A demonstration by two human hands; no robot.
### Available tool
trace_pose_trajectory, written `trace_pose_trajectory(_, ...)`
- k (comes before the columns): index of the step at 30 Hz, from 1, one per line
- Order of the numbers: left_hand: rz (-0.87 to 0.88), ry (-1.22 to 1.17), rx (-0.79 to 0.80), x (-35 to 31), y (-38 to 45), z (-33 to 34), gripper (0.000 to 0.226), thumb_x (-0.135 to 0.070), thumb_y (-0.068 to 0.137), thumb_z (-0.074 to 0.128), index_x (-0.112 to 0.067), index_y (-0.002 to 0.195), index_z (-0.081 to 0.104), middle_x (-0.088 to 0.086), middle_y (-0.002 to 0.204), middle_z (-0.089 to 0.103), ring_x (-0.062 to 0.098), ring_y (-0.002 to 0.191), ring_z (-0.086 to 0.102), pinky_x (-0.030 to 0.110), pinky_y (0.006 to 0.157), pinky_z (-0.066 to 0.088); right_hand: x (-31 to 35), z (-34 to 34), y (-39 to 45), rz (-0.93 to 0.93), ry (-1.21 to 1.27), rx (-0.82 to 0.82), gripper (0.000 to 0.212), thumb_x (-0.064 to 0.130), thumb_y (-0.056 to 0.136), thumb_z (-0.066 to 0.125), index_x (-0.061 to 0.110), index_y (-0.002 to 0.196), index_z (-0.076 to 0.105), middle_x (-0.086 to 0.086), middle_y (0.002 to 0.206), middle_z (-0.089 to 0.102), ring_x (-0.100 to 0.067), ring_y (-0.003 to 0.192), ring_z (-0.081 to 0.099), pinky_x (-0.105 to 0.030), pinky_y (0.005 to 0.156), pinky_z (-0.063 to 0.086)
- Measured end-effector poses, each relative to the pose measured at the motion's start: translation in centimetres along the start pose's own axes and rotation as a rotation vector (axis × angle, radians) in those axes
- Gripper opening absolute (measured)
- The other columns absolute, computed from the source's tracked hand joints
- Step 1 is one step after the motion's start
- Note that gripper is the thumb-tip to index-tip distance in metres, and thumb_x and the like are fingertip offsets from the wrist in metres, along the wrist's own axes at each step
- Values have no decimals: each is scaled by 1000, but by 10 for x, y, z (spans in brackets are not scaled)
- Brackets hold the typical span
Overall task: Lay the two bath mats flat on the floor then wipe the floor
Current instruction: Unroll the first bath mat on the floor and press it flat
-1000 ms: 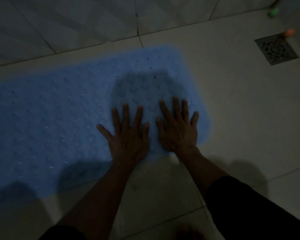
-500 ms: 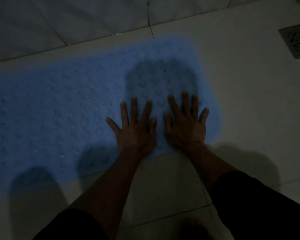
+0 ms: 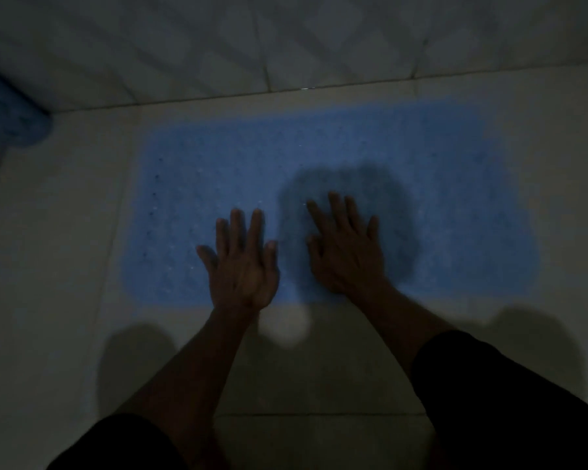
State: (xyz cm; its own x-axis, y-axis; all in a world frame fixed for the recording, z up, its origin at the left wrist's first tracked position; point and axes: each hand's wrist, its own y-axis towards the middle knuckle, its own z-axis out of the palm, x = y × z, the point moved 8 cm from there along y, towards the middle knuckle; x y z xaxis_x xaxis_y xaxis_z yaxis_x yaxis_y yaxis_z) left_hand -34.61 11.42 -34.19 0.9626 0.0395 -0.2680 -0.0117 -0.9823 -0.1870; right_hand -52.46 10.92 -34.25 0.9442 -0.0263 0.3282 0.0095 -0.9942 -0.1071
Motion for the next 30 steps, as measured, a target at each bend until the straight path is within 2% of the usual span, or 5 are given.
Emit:
trace_pose_trajectory(5,-135,-7,-50,85,11,-27,63,-61,103,20,-39,159,4,1,169,-6,26,154,-12,63,119,-10,74,23,32,-185,-42,33,64,50,96,37,37,155,18,-4,165,12,-30,151,10,-66,114,15)
trace_pose_trajectory(11,-146,46,-33,128,55,-33,63,-65,101,10,-43,158,-3,-3,168,-12,24,153,-18,61,118,-15,121,48,73,-259,-101,35,64,59,96,29,41,155,12,0,166,5,-31,152,2,-66,115,8)
trace_pose_trajectory(16,-133,45,-9,136,63,-23,60,-63,102,12,-47,156,-7,-4,168,-13,22,153,-19,63,119,-10,127,57,84,-259,-167,43,65,64,96,25,43,155,6,3,166,-1,-30,152,-5,-64,116,3)
trace_pose_trajectory(22,-84,122,-155,133,59,-29,59,-60,103,19,-41,159,14,3,169,7,28,156,0,67,118,6,131,55,84,-276,-207,64,62,61,97,25,44,155,7,0,166,0,-33,152,-6,-67,115,8)
trace_pose_trajectory(30,-121,83,-64,136,62,-29,60,-62,102,20,-47,157,4,-1,169,-4,26,155,-9,68,118,3,132,56,85,-257,-246,113,63,63,97,24,45,154,5,0,166,-5,-31,151,-10,-66,115,6)
